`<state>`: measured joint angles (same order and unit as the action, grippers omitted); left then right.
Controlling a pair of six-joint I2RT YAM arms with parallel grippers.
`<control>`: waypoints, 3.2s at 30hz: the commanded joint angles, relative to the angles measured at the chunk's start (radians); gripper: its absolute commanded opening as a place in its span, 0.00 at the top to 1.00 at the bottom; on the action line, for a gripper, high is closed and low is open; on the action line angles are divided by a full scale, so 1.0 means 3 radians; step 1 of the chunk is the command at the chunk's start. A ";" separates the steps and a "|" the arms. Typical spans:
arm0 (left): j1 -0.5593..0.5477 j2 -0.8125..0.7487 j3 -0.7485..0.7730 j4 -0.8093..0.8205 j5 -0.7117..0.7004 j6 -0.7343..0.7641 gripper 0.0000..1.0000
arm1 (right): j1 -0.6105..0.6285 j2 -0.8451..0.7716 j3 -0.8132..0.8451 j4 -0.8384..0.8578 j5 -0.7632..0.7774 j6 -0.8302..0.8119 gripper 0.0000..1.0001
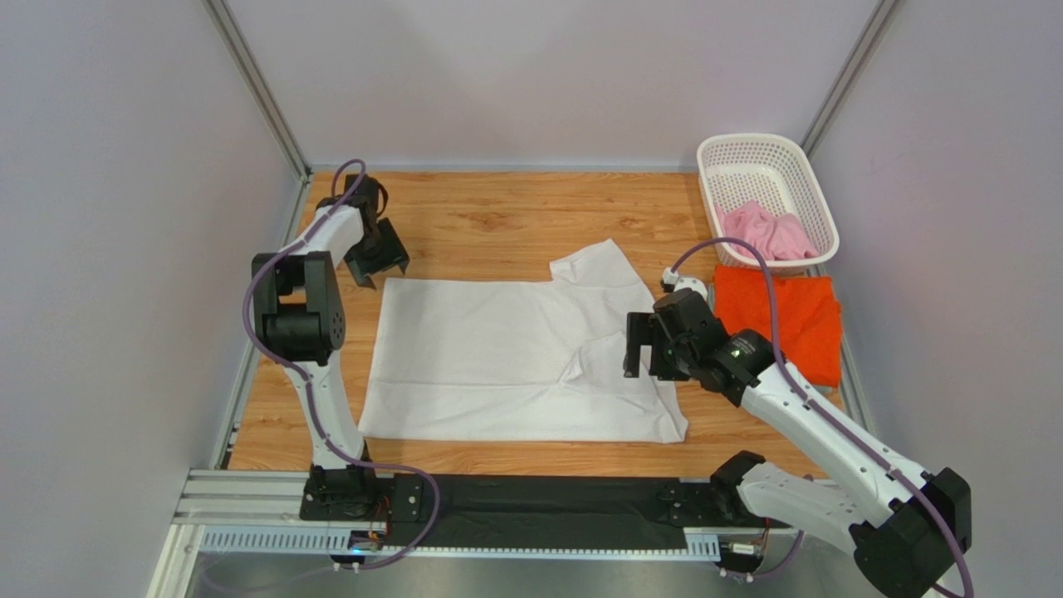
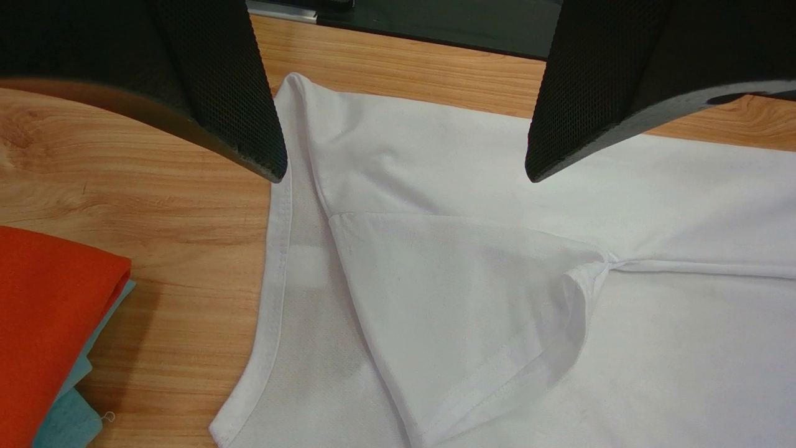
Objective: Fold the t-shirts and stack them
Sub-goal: Fold the tshirt
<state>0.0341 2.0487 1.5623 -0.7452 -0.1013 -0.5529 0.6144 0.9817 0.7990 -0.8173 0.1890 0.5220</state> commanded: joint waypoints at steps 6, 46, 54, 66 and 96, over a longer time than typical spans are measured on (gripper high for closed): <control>-0.0001 0.0099 -0.0079 0.0014 0.0261 0.0064 0.43 | 0.0008 -0.0031 -0.0020 0.0009 0.0081 -0.0043 0.00; 0.0009 0.0381 0.0238 -0.0124 0.0056 0.0135 0.56 | 0.0003 0.0036 0.0006 -0.0021 0.0157 -0.0032 0.00; 0.0014 0.0269 0.0146 -0.0139 0.0189 0.0146 1.00 | -0.0023 0.0158 0.0159 0.0029 0.0300 -0.0048 0.00; 0.0004 -0.0074 -0.0232 0.0034 0.0286 0.0258 1.00 | -0.0585 0.1689 0.1365 0.0663 0.0229 -0.0339 0.00; 0.0009 -0.0182 -0.0437 0.0418 0.0343 0.0355 1.00 | -0.0959 0.4868 0.4342 0.0434 0.0142 -0.0616 0.30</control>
<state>0.0341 2.0151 1.4349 -0.6308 0.0067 -0.4614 0.3321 2.4699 2.1330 -0.6762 0.2184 0.3153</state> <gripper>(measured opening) 0.007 0.762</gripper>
